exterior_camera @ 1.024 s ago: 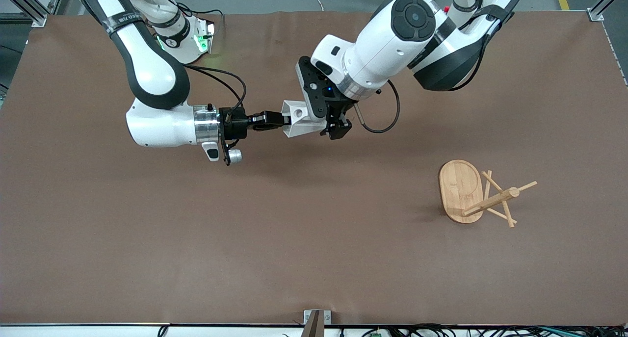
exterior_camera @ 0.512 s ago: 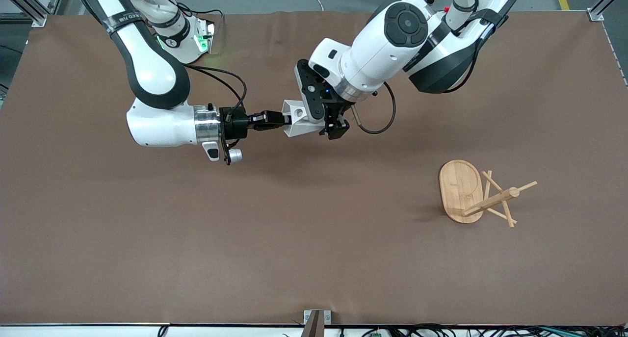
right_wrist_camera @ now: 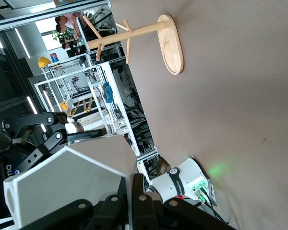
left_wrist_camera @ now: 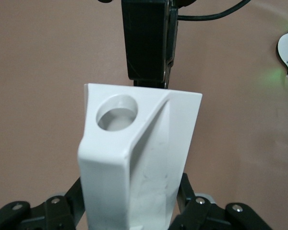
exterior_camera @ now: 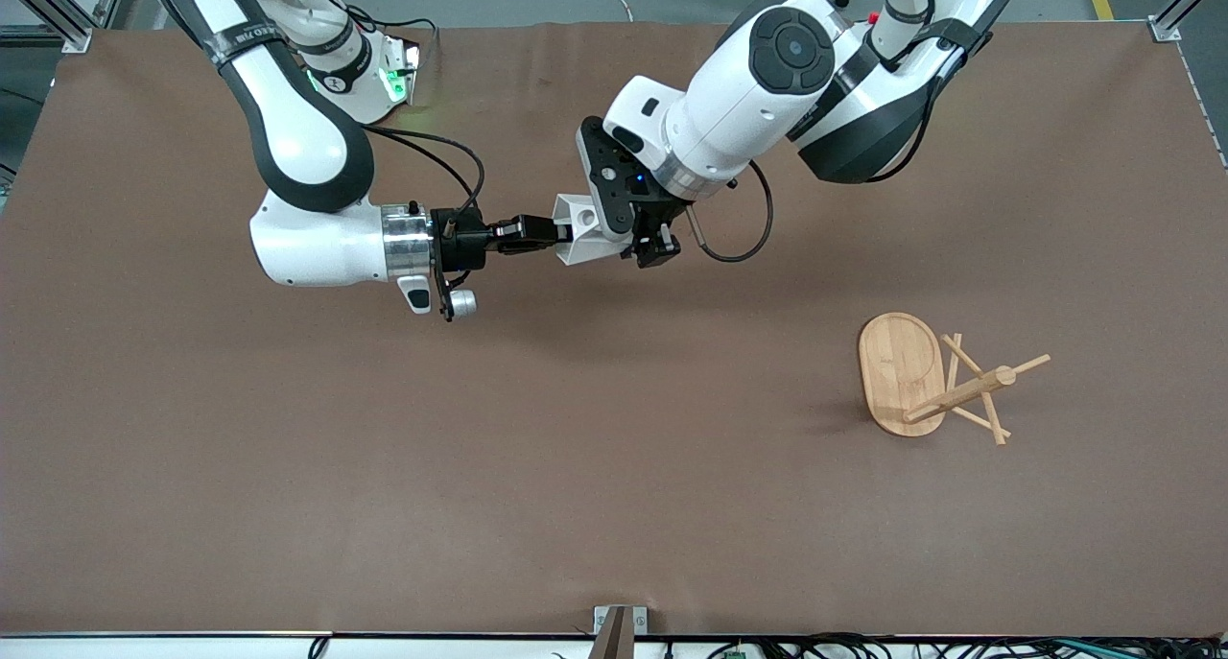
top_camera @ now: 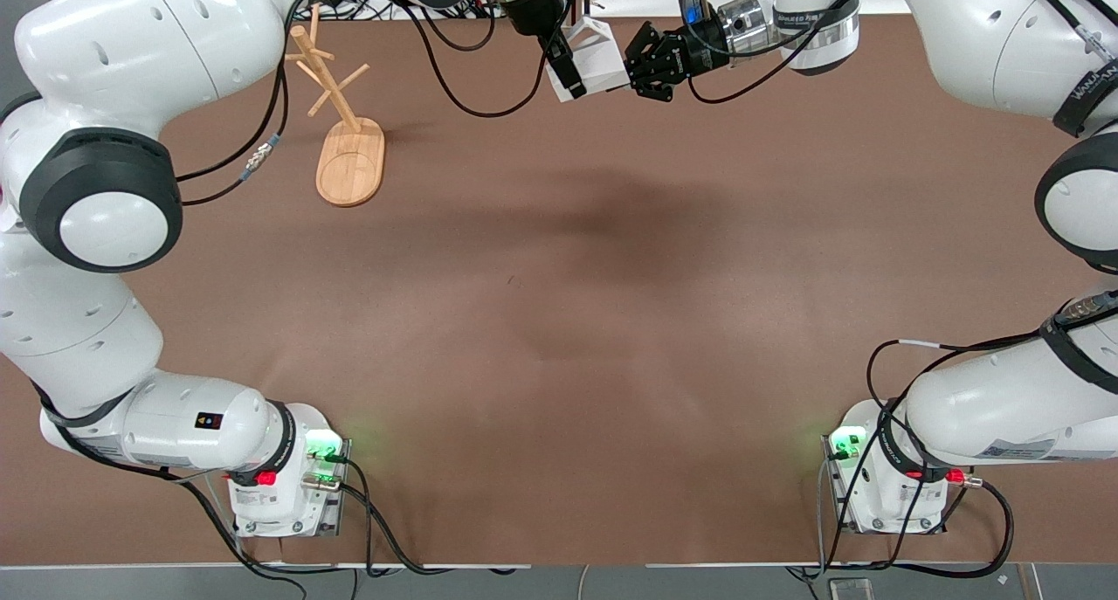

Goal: Hang cup on rack
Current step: 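Grasp the cup's open end with the left gripper, then open the right gripper and withdraw it while the left gripper lifts the cup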

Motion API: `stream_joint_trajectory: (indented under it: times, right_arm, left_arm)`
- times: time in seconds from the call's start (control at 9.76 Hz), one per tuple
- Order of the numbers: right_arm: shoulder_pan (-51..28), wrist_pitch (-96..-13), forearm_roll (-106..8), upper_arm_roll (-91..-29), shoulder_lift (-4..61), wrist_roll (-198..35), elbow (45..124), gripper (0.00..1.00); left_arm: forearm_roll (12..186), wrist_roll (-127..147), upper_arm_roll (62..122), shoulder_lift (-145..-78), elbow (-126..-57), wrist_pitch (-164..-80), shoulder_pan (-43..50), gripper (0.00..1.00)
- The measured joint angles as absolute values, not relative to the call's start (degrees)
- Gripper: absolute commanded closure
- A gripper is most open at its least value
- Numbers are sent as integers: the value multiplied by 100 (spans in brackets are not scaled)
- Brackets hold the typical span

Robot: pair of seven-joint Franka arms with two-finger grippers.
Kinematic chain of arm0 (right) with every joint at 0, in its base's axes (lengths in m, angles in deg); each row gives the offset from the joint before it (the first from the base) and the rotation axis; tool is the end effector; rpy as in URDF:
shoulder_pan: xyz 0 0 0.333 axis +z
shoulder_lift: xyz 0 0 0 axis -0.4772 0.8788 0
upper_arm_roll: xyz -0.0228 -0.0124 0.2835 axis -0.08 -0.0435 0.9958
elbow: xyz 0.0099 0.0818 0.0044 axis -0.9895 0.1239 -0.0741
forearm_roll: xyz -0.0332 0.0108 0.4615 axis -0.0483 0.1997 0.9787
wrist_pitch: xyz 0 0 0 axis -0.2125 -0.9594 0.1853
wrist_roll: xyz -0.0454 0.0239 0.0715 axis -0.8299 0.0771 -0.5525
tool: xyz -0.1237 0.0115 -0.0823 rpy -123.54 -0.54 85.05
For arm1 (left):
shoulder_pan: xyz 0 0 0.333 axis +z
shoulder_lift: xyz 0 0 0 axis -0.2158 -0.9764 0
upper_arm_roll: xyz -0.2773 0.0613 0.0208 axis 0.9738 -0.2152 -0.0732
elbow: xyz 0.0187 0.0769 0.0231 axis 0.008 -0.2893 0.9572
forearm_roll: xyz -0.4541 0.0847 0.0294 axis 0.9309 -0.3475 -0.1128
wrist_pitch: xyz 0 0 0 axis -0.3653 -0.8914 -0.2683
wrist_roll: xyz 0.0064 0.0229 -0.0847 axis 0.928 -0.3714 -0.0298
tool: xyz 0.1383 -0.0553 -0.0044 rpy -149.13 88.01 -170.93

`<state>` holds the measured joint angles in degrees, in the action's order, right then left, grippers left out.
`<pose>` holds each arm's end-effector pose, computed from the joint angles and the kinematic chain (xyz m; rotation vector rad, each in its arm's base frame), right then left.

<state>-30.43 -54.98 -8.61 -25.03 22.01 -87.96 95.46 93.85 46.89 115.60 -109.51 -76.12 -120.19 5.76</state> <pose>0.5673 0.3905 0.3133 -1.8731 0.1173 0.3645 0.5334 -0.5247 0.4323 2.2206 -1.6541 0.2380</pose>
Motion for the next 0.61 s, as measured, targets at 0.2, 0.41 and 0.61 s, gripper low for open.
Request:
stream_joint_trajectory:
  times: [0.2, 0.41, 0.61]
  right_arm:
    - [-3045, -5497, -858, -2502, 2196, -8802, 9546, 93]
    - [-3045, -5487, -826, -2487, 2188, -8802, 9535, 0]
    - [-3061, -5481, -815, -2480, 2174, -8802, 9522, 0]
  left_arm:
    - [9385, 4691, 11560, -10944, -7611, -12019, 577, 83]
    - [9385, 4690, 11560, -10925, -7602, -12014, 581, 83]
    - [9385, 4683, 11560, -10872, -7597, -11983, 591, 83]
